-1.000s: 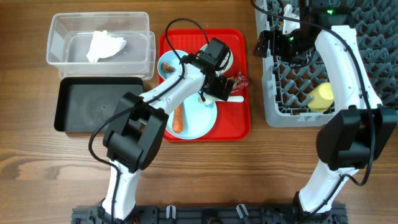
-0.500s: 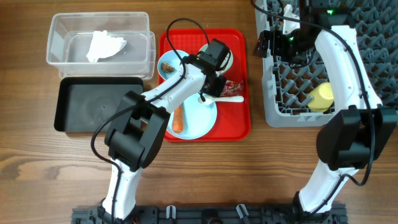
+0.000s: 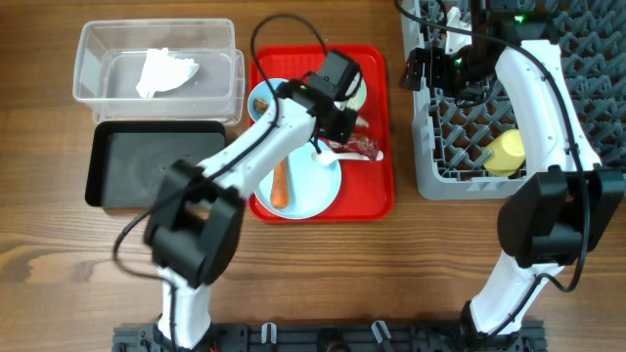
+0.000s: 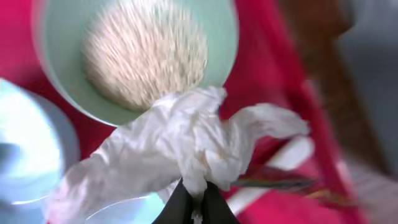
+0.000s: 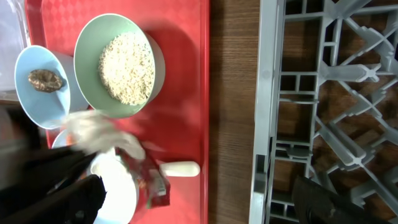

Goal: Sort waste into correct bins and load items into the dishwasher rack
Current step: 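Grasp the remaining tissue on the plate with the left gripper, then drop the tissue into the clear plastic bin with the left gripper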

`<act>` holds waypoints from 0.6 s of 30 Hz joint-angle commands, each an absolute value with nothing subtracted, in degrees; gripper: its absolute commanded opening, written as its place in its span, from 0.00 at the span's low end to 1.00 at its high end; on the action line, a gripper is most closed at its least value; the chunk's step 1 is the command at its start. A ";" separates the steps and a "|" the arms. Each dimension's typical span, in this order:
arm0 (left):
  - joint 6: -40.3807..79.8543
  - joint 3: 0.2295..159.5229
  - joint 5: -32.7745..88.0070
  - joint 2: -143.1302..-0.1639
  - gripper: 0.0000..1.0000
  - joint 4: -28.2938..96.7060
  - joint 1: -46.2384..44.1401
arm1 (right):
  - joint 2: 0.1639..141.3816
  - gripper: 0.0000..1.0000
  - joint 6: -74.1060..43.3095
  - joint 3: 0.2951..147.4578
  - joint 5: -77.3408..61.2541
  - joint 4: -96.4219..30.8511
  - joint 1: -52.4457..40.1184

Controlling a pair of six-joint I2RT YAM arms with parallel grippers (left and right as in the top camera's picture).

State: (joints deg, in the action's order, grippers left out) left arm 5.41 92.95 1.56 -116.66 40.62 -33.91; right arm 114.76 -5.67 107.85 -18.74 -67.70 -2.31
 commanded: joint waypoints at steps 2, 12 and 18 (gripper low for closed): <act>6.83 92.90 0.97 -108.22 0.04 41.17 -33.98 | 113.99 1.00 -4.67 108.64 -17.74 -67.22 -2.37; 8.62 92.88 -7.62 -101.91 0.04 42.33 -20.73 | 113.99 0.99 -4.69 108.64 -17.76 -67.26 -2.37; 8.75 92.88 -7.31 -107.96 0.29 33.89 -8.51 | 113.99 1.00 -4.71 108.64 -17.78 -67.26 -2.39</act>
State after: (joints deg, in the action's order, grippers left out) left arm 8.25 92.95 -6.39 -104.01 37.21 -12.82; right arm 114.76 -5.69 107.85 -18.35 -67.31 -2.31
